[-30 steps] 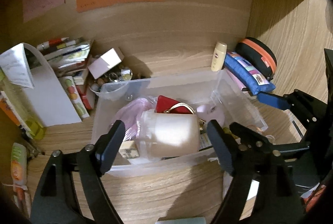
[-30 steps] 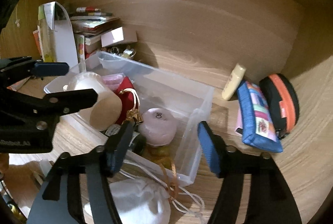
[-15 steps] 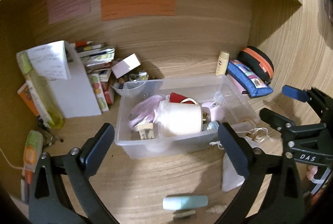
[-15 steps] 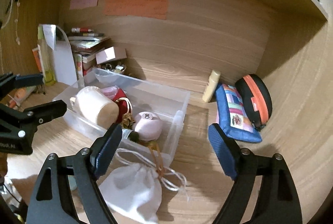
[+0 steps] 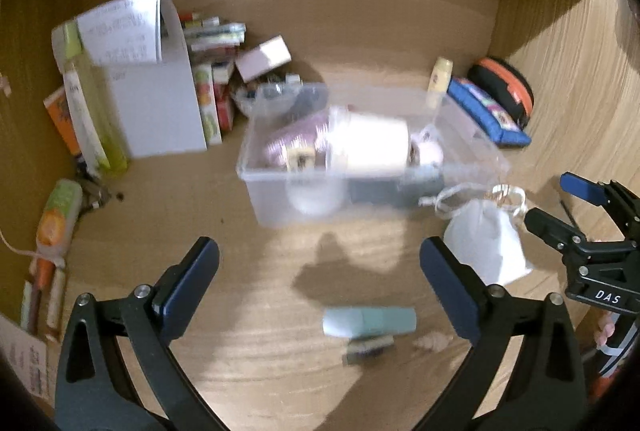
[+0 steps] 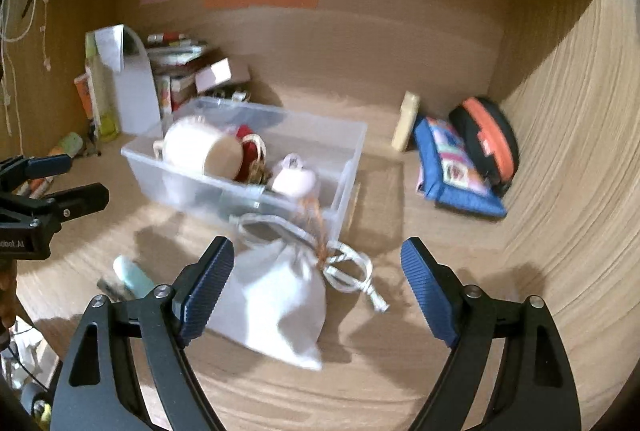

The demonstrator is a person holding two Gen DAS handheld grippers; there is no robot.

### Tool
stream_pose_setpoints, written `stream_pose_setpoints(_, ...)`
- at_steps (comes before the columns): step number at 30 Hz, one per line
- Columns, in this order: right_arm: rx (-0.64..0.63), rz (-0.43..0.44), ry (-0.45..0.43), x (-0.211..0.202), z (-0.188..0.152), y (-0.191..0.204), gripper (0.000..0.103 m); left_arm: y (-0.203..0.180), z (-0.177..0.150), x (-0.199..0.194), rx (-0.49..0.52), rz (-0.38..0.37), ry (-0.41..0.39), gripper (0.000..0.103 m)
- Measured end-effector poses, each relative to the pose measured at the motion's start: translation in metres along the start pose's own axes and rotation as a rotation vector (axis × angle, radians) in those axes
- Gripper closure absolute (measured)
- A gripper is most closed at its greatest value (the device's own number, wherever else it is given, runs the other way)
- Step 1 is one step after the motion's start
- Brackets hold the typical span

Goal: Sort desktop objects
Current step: 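Open both tools to release the tape roll and ornament into the box, then grasp the pale blue block with the left tool while the right tool grasps the white drawstring bag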

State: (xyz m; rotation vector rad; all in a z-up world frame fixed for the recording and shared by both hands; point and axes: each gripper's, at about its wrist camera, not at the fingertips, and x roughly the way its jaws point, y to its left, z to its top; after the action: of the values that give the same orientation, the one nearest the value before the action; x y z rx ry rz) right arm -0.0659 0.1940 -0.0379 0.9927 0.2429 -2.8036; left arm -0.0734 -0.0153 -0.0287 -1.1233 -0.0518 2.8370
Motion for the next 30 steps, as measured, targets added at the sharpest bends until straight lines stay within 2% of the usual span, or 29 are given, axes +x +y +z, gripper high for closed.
stream_pose_setpoints(7, 0.026, 0.040, 0.052, 0.017, -0.019, 0.010, 0.019, -0.019, -0.028, 0.015, 0.046, 0.000, 0.063, 0.001)
stream_pose_setpoints(14, 0.028, 0.092, 0.103, 0.037, -0.024, 0.019, 0.019, -0.026, -0.043, 0.028, 0.027, -0.027, 0.110, 0.001)
stream_pose_setpoints(25, -0.015, 0.071, 0.167, 0.062, -0.029, 0.030, 0.017, -0.027, -0.056, 0.048, 0.009, -0.001, 0.184, 0.001)
stream_pose_setpoints(30, -0.020, 0.076, 0.173, 0.067, -0.028, 0.028, 0.016, -0.027, -0.057, 0.048, 0.017, 0.024, 0.160, 0.001)
